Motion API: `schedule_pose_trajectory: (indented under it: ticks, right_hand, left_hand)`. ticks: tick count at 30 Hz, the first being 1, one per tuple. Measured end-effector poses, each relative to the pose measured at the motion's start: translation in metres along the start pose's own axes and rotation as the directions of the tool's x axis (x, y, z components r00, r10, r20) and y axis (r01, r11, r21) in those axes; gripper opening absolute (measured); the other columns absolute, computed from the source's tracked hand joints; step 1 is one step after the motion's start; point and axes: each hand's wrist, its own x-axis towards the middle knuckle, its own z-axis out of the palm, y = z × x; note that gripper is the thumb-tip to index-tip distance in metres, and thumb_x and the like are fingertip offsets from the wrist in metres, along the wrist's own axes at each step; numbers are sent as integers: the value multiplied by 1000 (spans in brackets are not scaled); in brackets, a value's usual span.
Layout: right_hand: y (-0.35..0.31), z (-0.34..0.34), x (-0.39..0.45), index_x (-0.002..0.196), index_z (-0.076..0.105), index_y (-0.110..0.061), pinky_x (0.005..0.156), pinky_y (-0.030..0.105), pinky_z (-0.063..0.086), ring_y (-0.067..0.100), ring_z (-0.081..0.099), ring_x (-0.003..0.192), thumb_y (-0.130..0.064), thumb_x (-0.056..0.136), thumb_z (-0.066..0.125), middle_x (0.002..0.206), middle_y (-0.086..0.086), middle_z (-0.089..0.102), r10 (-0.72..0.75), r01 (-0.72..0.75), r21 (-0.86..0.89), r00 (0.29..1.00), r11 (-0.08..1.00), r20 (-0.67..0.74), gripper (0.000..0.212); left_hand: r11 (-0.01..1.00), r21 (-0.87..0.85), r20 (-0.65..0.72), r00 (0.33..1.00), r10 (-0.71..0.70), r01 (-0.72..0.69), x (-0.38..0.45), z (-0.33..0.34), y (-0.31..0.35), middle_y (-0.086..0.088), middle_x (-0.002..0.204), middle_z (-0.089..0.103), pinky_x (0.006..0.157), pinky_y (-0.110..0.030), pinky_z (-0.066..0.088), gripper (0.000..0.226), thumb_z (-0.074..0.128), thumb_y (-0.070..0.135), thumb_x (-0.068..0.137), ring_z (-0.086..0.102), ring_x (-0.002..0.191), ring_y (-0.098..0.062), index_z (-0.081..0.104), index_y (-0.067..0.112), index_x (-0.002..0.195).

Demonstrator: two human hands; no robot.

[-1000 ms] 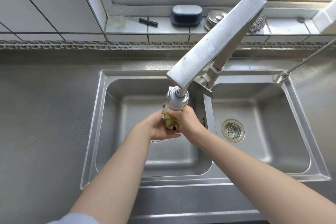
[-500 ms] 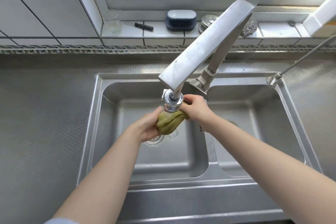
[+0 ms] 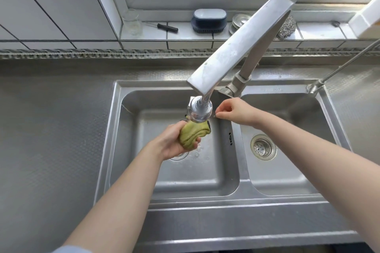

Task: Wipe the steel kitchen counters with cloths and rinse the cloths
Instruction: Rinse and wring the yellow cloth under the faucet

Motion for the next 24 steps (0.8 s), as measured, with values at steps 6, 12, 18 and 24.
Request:
schedule_pose_trajectory:
  ticks: [6, 12, 18, 24]
  right_hand:
    - [-2, -5, -14, 127, 55, -22, 79, 14, 46, 14, 54, 92, -26, 83, 77, 106, 0, 52, 5, 9, -70, 980, 997, 198, 49]
    - [-32, 48, -31, 146, 28, -29, 109, 31, 34, 17, 37, 127, -41, 63, 89, 140, -1, 35, -217, 304, -187, 900, 934, 377, 103]
    - [-36, 63, -38, 99, 55, -18, 69, 27, 44, 18, 57, 76, -16, 73, 78, 86, -2, 61, -310, 331, -200, 942, 922, 130, 34]
    - [-33, 73, -44, 98, 54, -17, 67, 26, 43, 14, 55, 77, -16, 81, 59, 88, -5, 54, -457, 449, -89, 883, 889, -109, 18]
  left_hand:
    - [994, 111, -36, 999, -6, 10, -9, -7, -3, -20, 92, 63, 48, -25, 47, 25, 43, 17, 101, 58, 62, -24, 57, 0, 113]
    - [950, 312, 37, 998, -41, 27, -17, 5, -2, -18, 78, 64, 46, -25, 48, 25, 41, 20, 102, 58, 54, -23, 54, 0, 109]
    - [968, 236, 191, 972, -136, 89, -33, -13, 9, -25, 114, 65, 81, -39, 59, 49, 60, 40, 92, 68, 92, -38, 62, 1, 120]
    - [988, 20, 98, 983, -156, 155, -24, -19, -28, -11, 88, 64, 47, -16, 54, 29, 48, 26, 99, 62, 53, -11, 69, 5, 102]
